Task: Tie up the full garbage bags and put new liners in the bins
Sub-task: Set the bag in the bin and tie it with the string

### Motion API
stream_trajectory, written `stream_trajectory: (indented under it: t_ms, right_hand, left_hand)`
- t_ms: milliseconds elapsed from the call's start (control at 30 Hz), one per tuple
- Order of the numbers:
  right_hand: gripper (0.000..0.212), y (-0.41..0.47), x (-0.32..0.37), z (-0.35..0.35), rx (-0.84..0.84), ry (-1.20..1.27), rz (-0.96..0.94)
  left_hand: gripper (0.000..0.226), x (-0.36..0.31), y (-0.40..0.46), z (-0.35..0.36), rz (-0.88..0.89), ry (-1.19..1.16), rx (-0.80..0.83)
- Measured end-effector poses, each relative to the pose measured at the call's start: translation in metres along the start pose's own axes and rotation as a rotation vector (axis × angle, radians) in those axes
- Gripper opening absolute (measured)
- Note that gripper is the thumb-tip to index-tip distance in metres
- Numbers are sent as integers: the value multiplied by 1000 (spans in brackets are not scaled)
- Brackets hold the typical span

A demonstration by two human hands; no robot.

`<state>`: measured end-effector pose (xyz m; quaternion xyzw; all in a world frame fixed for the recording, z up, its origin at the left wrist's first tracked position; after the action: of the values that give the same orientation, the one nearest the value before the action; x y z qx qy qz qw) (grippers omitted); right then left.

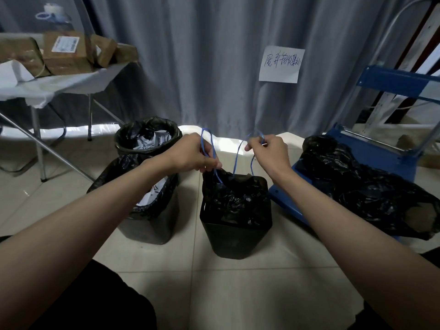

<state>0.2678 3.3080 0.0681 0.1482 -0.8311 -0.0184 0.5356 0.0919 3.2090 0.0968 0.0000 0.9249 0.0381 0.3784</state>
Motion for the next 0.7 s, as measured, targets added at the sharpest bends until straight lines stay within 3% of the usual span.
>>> stream_trajectory:
  t_ms: [200,367,500,600,700]
  right_hand:
    - [24,0,21,-3,87,226,64]
    - [19,1,32,-11,131,448,46]
    - [13,0,44,-14,181,595,29]
    - [22,1,42,-14,256,378,11]
    - [17,-4,34,-7,463,116,-27]
  left_hand:
    - [16,-8,8,-2,30,-61,-89]
    - [4,-11,16,-4,55,-121,-139]
    - [12,-21,20,-5,85,-157,-172]
    - [12,-28,23,-6,116,-205,-182]
    - [9,-34,25,-6,150,-224,-175]
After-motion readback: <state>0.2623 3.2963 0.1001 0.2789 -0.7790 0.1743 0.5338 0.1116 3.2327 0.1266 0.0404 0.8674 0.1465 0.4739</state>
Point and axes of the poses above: each hand's wrist, its own y-axis towards the middle knuckle, its own z-axis out of the palm, x = y × z, the point moved 3 cm from there along y, towards the middle knuckle, and after that the axes turned 3 degrees about z, right-handed, at the moved point
